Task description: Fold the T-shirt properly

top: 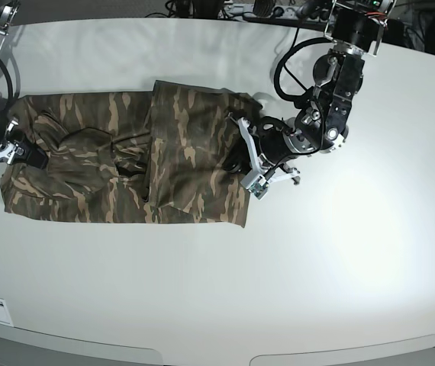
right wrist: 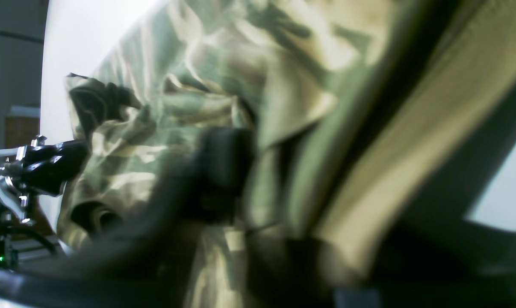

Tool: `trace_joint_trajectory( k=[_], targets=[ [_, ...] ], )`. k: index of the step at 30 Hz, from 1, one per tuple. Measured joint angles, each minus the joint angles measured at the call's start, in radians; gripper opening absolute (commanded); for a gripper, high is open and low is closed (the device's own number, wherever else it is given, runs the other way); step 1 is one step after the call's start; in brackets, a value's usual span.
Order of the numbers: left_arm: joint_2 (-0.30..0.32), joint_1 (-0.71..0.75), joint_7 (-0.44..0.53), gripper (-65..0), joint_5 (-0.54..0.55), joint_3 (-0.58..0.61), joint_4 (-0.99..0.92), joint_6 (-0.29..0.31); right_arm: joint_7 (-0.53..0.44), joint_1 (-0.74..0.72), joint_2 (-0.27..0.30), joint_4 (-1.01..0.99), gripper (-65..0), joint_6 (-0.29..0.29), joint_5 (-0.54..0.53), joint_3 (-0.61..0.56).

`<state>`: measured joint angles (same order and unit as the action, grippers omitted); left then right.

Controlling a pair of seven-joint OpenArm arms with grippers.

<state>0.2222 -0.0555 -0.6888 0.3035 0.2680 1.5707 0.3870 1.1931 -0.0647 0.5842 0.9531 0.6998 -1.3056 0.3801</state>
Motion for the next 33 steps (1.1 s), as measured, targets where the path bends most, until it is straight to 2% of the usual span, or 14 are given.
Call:
trace_joint_trajectory(
  k=[4,11,15,20,25,29,33],
  targets=[
    [0.0,-0.006,-0.023,-65.0,0.015,0.0,0.011,-0.008,0.0,-0.002,0.0,0.0,-65.0,0.0,0.004,0.0],
    [0.014,-0.05,-0.211,-65.0,0.095,0.0,0.095,-0.018,0.002,-0.036,0.0,0.013,-65.0,0.0,0.06,-0.005],
    [0.013,-0.09,-0.234,-65.0,0.113,-0.008,0.175,-0.018,-0.023,-0.038,0.005,0.085,-65.0,0.0,0.198,-0.005],
    [0.014,-0.106,-0.231,-65.0,0.112,-0.086,0.2,-0.018,-0.075,-0.032,0.006,0.219,-65.0,-0.004,0.397,-0.005],
    [0.018,-0.076,-0.229,-65.0,0.108,-0.182,0.193,-0.018,-0.082,-0.029,0.005,0.359,-65.0,-0.006,0.515,-0.003],
    [0.072,-0.032,-0.229,-65.0,0.116,-0.229,0.192,-0.018,-0.1,-0.029,0.006,0.493,-65.0,-0.104,0.632,-0.002],
    [0.108,0.005,-0.22,-65.0,0.116,-0.235,0.19,-0.021,-0.097,-0.03,0.006,0.603,-65.0,-0.144,0.69,-0.002]
  ],
)
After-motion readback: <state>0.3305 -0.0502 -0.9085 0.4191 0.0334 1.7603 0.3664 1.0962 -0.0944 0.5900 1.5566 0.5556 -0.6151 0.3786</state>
